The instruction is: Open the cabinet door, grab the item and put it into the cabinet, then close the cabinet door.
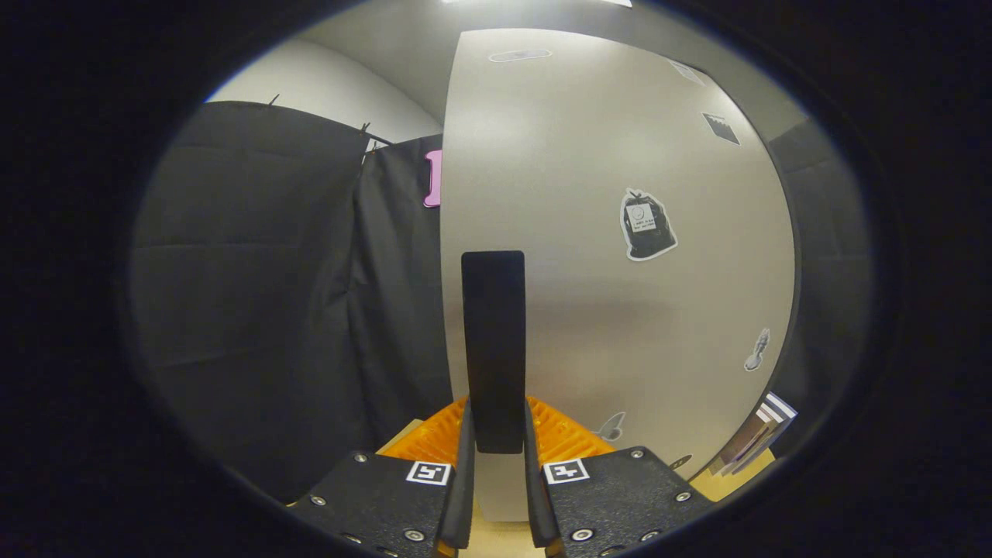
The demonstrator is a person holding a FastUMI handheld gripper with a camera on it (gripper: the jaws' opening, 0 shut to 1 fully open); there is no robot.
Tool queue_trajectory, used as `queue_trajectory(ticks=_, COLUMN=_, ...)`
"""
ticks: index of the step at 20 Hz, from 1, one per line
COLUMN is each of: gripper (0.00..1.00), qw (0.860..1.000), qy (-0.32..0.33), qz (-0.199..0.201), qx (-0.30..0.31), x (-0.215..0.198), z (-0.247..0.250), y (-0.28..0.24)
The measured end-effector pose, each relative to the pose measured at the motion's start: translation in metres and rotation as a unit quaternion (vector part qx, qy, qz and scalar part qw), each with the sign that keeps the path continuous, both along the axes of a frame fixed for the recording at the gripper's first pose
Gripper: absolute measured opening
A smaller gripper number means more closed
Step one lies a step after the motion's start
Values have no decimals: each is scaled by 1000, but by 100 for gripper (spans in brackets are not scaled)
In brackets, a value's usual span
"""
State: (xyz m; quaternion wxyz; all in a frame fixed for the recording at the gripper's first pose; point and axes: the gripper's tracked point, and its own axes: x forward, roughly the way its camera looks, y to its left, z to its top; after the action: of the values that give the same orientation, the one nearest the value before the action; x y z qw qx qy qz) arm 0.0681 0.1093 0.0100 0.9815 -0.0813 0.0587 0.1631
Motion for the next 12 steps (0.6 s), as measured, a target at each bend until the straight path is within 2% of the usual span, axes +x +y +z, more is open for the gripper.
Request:
queue_trajectory(ticks=7, gripper=29, qw=999, qy=15, qz=42, qx=1, x=-28, z=2, y=-14)
queue_trajectory(ticks=12, gripper=29, qw=994, qy=28, qz=103, qx=-2, x=-33, z=1, y=-21)
